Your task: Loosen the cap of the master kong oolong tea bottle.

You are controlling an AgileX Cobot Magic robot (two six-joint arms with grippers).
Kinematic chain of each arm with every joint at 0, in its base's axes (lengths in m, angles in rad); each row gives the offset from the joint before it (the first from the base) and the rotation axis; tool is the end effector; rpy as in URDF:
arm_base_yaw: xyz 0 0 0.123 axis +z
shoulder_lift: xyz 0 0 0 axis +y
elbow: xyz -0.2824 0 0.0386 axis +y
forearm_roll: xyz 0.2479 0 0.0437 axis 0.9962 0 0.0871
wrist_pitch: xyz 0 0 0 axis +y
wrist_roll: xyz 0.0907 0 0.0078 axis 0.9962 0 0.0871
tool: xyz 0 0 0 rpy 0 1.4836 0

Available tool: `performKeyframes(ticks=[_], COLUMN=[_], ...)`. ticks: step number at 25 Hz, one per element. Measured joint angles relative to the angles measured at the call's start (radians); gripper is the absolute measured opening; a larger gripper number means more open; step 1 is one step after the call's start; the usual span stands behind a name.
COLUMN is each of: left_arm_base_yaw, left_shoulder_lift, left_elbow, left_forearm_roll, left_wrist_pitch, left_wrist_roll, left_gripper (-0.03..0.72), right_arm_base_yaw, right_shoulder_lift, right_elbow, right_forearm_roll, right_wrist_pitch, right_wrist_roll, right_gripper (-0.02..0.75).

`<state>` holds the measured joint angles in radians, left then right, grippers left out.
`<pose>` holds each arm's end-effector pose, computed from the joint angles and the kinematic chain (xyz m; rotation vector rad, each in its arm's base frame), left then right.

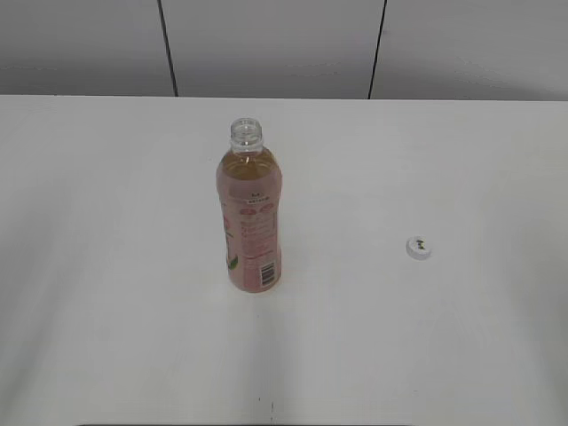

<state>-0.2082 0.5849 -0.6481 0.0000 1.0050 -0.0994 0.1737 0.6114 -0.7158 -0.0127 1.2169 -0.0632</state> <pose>0.0882 -0.0186 0.3016 0.1321 2.4266 -0.1393 0.0790 0.0128 0.3081 -0.3082 2.5778 0.0231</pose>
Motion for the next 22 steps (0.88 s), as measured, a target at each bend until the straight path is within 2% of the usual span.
performKeyframes(ticks=[8,11,14,22], left_arm_base_yaw=[0.0,0.0,0.0,-0.001], left_shoulder_lift=[-0.264,-0.372,-0.455,-0.591], left_elbow=[0.002,0.042,0.085,0.086], left_forearm_roll=[0.044,0.07,0.068,0.054], left_wrist_pitch=[0.02,0.015,0.028,0.024], left_wrist_roll=[0.011,0.011,0.024,0.056], left_gripper=[0.461,0.45,0.447,0.441], right_arm_base_yaw=[0.0,0.0,0.0,0.0], right_shoulder_lift=[-0.239,-0.312,-0.381,-0.59], right_elbow=[0.118,0.165,0.186,0.203], right_forearm_roll=[-0.015,-0.018,-0.019,-0.021], right_wrist_pitch=[-0.001,-0.024,-0.077,-0.107], right_wrist_roll=[0.001,0.0,-0.001,-0.001], right_gripper=[0.529,0.529,0.529,0.529])
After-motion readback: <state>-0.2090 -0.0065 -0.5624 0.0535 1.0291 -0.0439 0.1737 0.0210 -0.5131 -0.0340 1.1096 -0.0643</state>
